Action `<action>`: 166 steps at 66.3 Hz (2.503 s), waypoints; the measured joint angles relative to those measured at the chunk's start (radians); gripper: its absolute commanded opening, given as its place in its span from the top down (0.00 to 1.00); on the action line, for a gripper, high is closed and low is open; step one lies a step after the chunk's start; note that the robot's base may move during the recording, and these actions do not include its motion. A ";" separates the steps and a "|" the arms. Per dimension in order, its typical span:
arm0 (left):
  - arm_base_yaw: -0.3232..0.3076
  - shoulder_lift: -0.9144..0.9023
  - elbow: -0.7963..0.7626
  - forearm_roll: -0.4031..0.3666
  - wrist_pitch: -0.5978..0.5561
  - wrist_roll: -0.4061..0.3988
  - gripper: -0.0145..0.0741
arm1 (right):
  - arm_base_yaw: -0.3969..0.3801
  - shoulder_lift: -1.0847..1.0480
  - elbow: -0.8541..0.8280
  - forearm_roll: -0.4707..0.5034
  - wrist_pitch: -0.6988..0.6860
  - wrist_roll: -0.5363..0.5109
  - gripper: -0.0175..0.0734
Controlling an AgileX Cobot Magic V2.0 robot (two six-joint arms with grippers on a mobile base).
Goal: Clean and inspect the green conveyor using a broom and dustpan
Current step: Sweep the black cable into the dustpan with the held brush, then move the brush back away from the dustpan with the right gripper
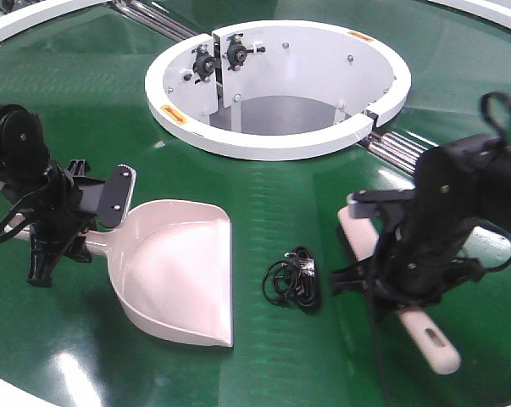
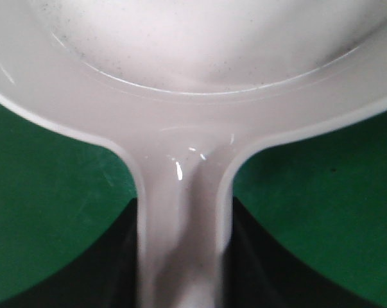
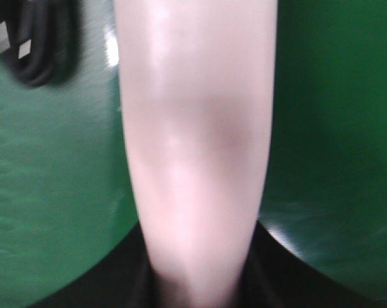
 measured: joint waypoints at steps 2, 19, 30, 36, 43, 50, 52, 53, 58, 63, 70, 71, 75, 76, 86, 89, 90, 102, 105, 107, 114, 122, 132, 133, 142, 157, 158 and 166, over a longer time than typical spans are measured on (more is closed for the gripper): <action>0.000 0.000 0.000 0.000 0.000 0.000 0.84 | 0.007 0.009 0.000 0.005 0.000 0.011 0.81; 0.000 0.000 0.000 0.000 0.000 0.000 0.84 | 0.045 0.096 0.000 0.092 -0.001 0.042 0.81; 0.000 0.000 0.000 0.000 0.000 0.000 0.84 | 0.069 0.125 -0.004 0.144 -0.026 0.035 0.81; 0.000 0.000 0.000 0.000 0.000 0.000 0.84 | 0.069 0.146 -0.026 0.172 -0.023 0.015 0.81; 0.000 0.000 0.000 0.000 0.000 0.000 0.84 | 0.069 0.174 -0.062 0.203 -0.006 -0.010 0.81; 0.000 0.000 0.000 0.000 0.000 0.000 0.84 | 0.077 0.206 -0.111 0.228 0.018 -0.031 0.81; 0.000 0.000 0.000 0.000 0.000 0.000 0.84 | 0.082 0.213 -0.126 0.231 0.026 -0.035 0.81; 0.000 0.000 0.000 0.000 0.000 0.000 0.84 | 0.085 0.221 -0.134 0.232 0.031 -0.036 0.81; 0.000 0.000 0.000 0.000 0.000 0.000 0.84 | 0.104 0.249 -0.173 0.240 0.051 -0.044 0.81; 0.000 0.000 0.000 0.000 0.000 0.000 0.84 | 0.130 0.282 -0.220 0.255 0.076 -0.053 0.81; 0.000 0.000 0.000 0.000 0.000 0.000 0.84 | 0.179 0.343 -0.311 0.283 0.106 -0.063 0.81; 0.000 0.000 0.000 0.000 0.000 0.000 0.84 | 0.187 0.352 -0.325 0.288 0.110 -0.065 0.81; 0.000 0.000 0.000 0.000 0.000 0.000 0.84 | 0.212 0.384 -0.377 0.308 0.125 -0.069 0.81; 0.000 0.000 0.000 0.001 0.000 0.000 0.84 | 0.219 0.394 -0.392 0.312 0.130 -0.070 0.81; 0.000 0.000 0.000 0.001 -0.001 0.001 0.84 | 0.285 0.477 -0.553 0.351 0.144 -0.092 0.81; 0.000 0.000 0.000 0.001 -0.001 0.002 0.84 | 0.298 0.492 -0.592 0.364 0.144 -0.095 0.81; 0.000 0.000 0.000 0.001 -0.001 0.003 0.84 | 0.303 0.496 -0.607 0.365 0.144 -0.097 0.81; 0.000 0.000 0.000 0.001 0.000 0.004 0.84 | 0.334 0.523 -0.721 0.387 0.144 -0.096 0.81; 0.000 0.000 0.000 0.001 0.000 0.004 0.84 | 0.336 0.523 -0.730 0.387 0.146 -0.094 0.81; 0.000 0.000 0.000 0.001 0.000 0.004 0.84 | 0.334 0.522 -0.736 0.383 0.146 -0.089 0.81; 0.000 0.000 0.000 0.001 0.000 0.004 0.84 | 0.322 0.517 -0.740 0.342 0.149 -0.069 0.81; 0.000 0.000 0.000 0.001 0.000 0.004 0.84 | 0.300 0.497 -0.740 0.259 0.154 -0.026 0.81; 0.000 0.000 0.000 0.001 0.000 0.004 0.84 | 0.252 0.419 -0.715 0.185 0.155 -0.010 0.81; 0.000 0.000 0.000 0.001 0.000 0.004 0.84 | 0.249 0.414 -0.714 0.182 0.155 -0.010 0.81; 0.000 0.000 0.000 0.001 0.000 0.004 0.84 | 0.184 0.334 -0.666 0.154 0.152 -0.029 0.81; 0.000 0.000 0.000 0.001 0.000 0.004 0.84 | 0.052 0.192 -0.489 0.143 0.115 -0.123 0.81; 0.000 0.000 0.000 0.001 0.000 0.004 0.84 | 0.042 0.183 -0.474 0.143 0.109 -0.128 0.81; 0.000 0.000 0.000 0.001 0.000 0.004 0.84 | -0.044 0.104 -0.347 0.143 0.059 -0.164 0.81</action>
